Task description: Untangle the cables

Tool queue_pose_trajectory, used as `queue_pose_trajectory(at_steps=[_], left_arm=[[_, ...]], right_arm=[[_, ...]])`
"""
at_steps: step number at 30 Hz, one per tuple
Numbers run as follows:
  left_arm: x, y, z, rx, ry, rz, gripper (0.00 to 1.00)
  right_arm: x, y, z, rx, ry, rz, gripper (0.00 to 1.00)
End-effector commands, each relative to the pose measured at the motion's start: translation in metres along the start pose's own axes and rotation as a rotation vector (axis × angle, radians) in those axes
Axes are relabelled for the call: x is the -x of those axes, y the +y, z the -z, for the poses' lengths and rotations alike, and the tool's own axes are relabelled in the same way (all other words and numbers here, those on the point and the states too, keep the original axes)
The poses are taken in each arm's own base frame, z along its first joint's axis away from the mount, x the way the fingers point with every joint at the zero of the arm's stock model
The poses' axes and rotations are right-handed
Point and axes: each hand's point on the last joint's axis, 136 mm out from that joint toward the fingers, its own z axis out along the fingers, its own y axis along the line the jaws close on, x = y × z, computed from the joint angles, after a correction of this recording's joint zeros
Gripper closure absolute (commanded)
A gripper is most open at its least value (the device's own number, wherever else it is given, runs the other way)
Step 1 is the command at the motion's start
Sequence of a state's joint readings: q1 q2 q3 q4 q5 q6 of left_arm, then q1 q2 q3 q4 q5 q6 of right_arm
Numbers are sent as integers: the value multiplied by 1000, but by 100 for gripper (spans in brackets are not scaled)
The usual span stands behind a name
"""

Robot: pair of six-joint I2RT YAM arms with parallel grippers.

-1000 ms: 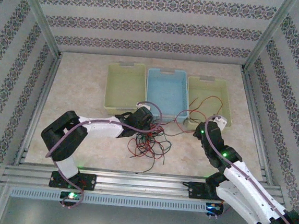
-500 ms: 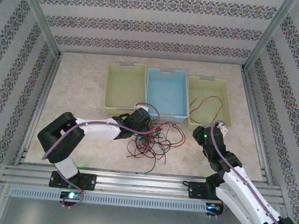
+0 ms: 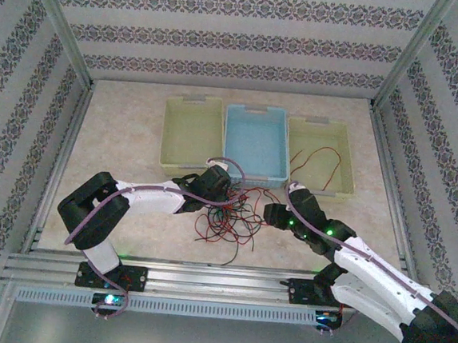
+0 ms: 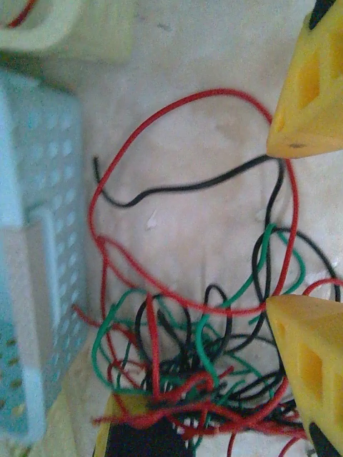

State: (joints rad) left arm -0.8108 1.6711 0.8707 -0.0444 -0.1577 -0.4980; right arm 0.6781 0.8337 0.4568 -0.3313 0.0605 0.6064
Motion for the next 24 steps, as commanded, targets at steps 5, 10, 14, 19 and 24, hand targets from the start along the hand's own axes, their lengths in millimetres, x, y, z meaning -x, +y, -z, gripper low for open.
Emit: queue_pose_trajectory(at_steps=[5,10,14,19,24], left_arm=[[-15,-1,-2,20,63,-47,100],[-15,0,-1,28,60,-47,100],[-15,0,1,37,53,-49,100],[-14,0,1,39,49,-50,100],[-15,-1,1,37,53,-55,100]], right_arm=[[28,37,-8,68,-43,71,48],[27,42,-28,72,1,38,60],[25,30,-42,38,35,-26,66],[27,32,-55,55,45,-50,66],[28,38,-65,76,57,-59,67]])
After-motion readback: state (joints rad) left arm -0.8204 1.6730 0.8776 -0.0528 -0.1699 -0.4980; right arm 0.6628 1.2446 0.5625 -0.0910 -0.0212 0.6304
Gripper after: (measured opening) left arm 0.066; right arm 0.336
